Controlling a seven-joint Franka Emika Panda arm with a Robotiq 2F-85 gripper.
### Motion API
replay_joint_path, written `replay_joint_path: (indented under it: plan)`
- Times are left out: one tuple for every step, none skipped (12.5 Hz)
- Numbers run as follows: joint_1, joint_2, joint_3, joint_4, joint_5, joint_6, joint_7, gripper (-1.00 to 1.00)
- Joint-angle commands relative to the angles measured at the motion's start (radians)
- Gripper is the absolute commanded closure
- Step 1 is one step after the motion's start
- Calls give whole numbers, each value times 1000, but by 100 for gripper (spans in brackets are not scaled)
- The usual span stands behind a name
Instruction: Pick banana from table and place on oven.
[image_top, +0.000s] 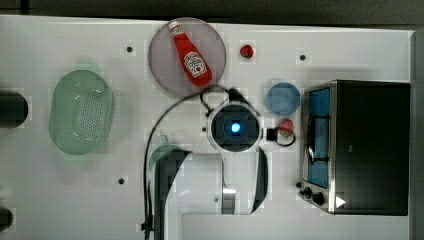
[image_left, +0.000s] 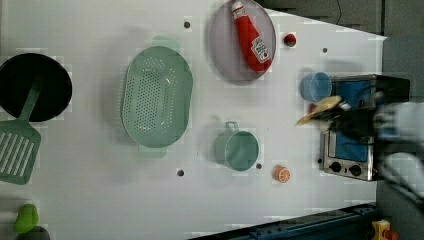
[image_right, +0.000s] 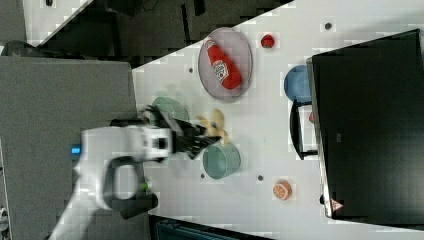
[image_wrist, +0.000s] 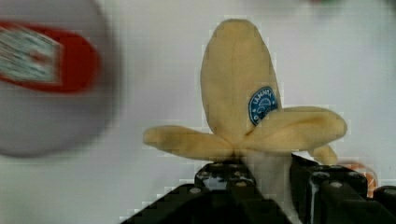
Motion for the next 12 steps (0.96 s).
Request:
replay_joint_path:
  plan:
    - [0,-78,-19,138,13,-190,22,50]
    - [-8,-82,-42,185,13,-246,20,50]
    - [-17,-79,-71,225,13,-277,3,50]
    - [-26,-74,-106,254,12,-283,-50,50]
    - [-34,-66,-143,274,10,-283,-123,50]
    - [-44,-56,-181,287,10,-283,-196,50]
    - [-53,-41,-221,294,10,-281,-250,50]
    - [-62,-21,-261,298,10,-276,-291,50]
    - [-69,0,-299,300,10,-266,-334,50]
    - [-73,24,-336,301,10,-251,-379,50]
    - [-77,51,-370,305,10,-232,-413,50]
    - [-80,80,-400,310,9,-199,-440,50]
